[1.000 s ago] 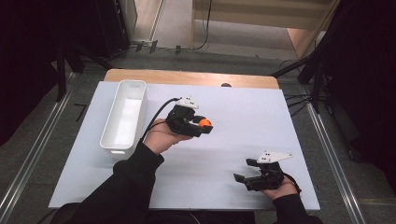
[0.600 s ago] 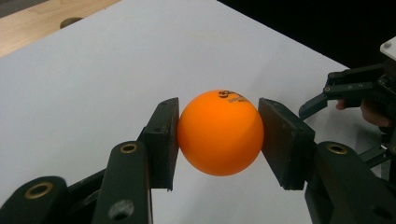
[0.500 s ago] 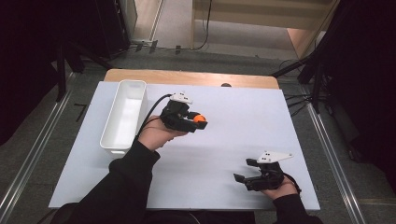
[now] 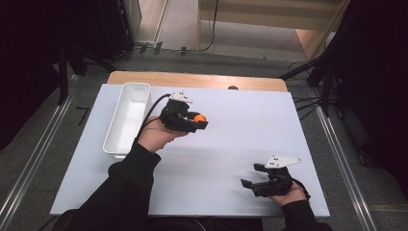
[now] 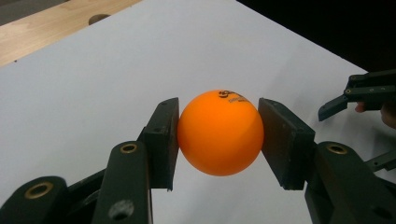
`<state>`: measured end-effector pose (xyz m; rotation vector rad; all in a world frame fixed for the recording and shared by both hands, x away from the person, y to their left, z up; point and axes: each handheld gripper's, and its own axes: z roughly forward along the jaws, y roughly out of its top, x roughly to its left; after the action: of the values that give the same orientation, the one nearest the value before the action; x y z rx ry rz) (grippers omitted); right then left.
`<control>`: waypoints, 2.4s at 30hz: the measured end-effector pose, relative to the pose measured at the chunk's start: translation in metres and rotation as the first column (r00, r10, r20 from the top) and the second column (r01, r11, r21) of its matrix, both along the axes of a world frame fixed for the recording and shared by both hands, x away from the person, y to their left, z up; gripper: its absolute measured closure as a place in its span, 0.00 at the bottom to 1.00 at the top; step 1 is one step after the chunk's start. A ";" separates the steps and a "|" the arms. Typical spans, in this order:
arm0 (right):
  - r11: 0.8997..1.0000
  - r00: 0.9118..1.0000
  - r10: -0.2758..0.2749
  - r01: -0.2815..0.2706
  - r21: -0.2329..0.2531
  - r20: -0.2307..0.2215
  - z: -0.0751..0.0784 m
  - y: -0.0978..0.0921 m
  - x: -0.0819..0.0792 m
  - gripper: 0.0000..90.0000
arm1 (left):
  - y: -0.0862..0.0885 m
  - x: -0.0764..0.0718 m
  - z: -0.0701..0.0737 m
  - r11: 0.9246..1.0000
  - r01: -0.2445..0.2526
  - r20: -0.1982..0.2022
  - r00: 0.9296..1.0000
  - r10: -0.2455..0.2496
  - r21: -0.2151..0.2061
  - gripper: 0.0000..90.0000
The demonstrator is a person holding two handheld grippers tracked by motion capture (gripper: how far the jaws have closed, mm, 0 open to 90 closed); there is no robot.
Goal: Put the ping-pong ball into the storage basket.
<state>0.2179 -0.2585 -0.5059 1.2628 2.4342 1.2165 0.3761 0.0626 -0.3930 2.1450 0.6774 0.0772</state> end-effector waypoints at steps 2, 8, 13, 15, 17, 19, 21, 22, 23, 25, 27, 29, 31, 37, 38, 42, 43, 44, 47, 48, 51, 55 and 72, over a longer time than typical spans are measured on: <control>1.000 1.000 0.000 0.000 0.000 0.000 0.000 0.000 0.000 0.18 | 0.001 0.001 0.000 1.000 -0.004 0.000 1.000 0.004 0.002 0.57; 1.000 1.000 0.000 0.000 0.000 0.000 0.000 0.000 0.000 0.18 | 0.006 0.004 0.001 1.000 -0.018 -0.003 1.000 0.018 0.002 0.57; 1.000 1.000 -0.001 0.001 -0.001 -0.005 0.000 0.000 0.000 0.18 | 0.009 0.007 0.001 0.999 -0.033 0.002 0.999 0.033 0.010 0.57; 1.000 1.000 0.001 -0.001 -0.002 -0.001 0.000 0.000 0.000 0.18 | 0.011 0.008 0.001 0.999 -0.042 0.002 0.999 0.042 0.013 0.57; 1.000 1.000 0.000 0.000 -0.002 0.000 0.000 0.000 0.000 0.18 | 0.012 0.009 0.001 0.999 -0.051 0.006 0.999 0.051 0.020 0.57; 1.000 1.000 0.000 0.000 -0.002 0.000 0.000 0.000 0.000 0.18 | 0.015 0.010 0.000 0.998 -0.062 0.009 0.998 0.061 0.024 0.57; 1.000 1.000 0.000 0.000 -0.001 0.000 0.000 0.000 0.000 0.18 | 0.017 0.011 0.000 0.997 -0.067 0.009 0.998 0.067 0.030 0.57; 1.000 1.000 -0.001 0.001 -0.001 0.000 0.000 0.000 0.000 0.18 | 0.018 0.012 0.000 0.997 -0.074 0.008 0.997 0.073 0.029 0.57; 1.000 1.000 -0.001 0.001 -0.001 0.000 0.000 0.000 0.000 0.18 | 0.019 0.013 0.000 0.997 -0.075 0.009 0.997 0.074 0.028 0.57; 1.000 1.000 -0.001 0.001 0.000 0.001 0.000 0.000 0.000 0.18 | 0.022 0.013 0.001 0.996 -0.089 0.010 0.996 0.089 0.025 0.57; 1.000 1.000 -0.001 0.001 0.000 0.000 0.000 0.000 0.000 0.18 | 0.024 0.015 0.002 0.995 -0.093 0.012 0.996 0.093 0.026 0.57; 1.000 1.000 0.000 0.000 0.001 0.000 0.000 0.000 0.000 0.18 | 0.026 0.015 0.002 0.994 -0.105 0.015 0.994 0.105 0.027 0.57; 1.000 1.000 0.000 0.000 0.002 -0.001 0.000 0.000 0.000 0.18 | 0.028 0.016 0.002 0.993 -0.118 0.015 0.993 0.117 0.025 0.57; 1.000 1.000 0.000 0.000 0.000 0.000 0.000 0.000 0.000 0.18 | 0.034 0.019 0.004 0.990 -0.139 0.018 0.990 0.139 0.031 0.57; 1.000 1.000 0.000 0.000 0.000 -0.001 0.000 0.000 0.000 0.18 | 0.035 0.019 0.004 0.989 -0.146 0.019 0.989 0.145 0.030 0.57; 1.000 1.000 -0.001 0.001 0.001 0.002 0.000 0.000 0.000 0.18 | 0.038 0.021 0.004 0.988 -0.150 0.022 0.988 0.150 0.033 0.57; 1.000 1.000 -0.001 0.001 0.000 0.002 0.000 0.000 0.000 0.18 | 0.039 0.022 0.004 0.988 -0.154 0.021 0.988 0.154 0.032 0.57; 1.000 1.000 0.000 0.000 0.000 0.001 0.000 0.000 0.000 0.18 | 0.040 0.022 0.005 0.987 -0.158 0.023 0.987 0.158 0.033 0.57; 1.000 1.000 0.000 0.000 0.000 0.002 0.000 0.000 0.000 0.18 | 0.044 0.023 0.006 0.986 -0.166 0.021 0.986 0.166 0.028 0.57; 1.000 1.000 -0.001 0.001 0.000 0.002 0.000 0.000 0.000 0.18 | 0.045 0.024 0.006 0.985 -0.168 0.021 0.986 0.167 0.027 0.57; 1.000 1.000 0.000 0.000 0.000 -0.001 0.000 0.000 0.000 0.18 | 0.048 0.025 0.006 0.984 -0.177 0.018 0.984 0.176 0.021 0.57; 1.000 1.000 0.000 0.000 0.000 -0.001 0.000 0.000 0.000 0.18 | 0.052 0.026 0.007 0.982 -0.187 0.013 0.982 0.187 0.022 0.57; 1.000 1.000 0.000 0.000 0.000 -0.001 0.000 0.000 0.000 0.18 | 0.065 0.032 0.006 0.972 -0.235 0.018 0.972 0.235 0.029 0.57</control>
<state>0.2179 -0.2588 -0.5059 1.2633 2.4350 1.2166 0.4082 0.1281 -0.3865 2.0824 0.9248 0.2317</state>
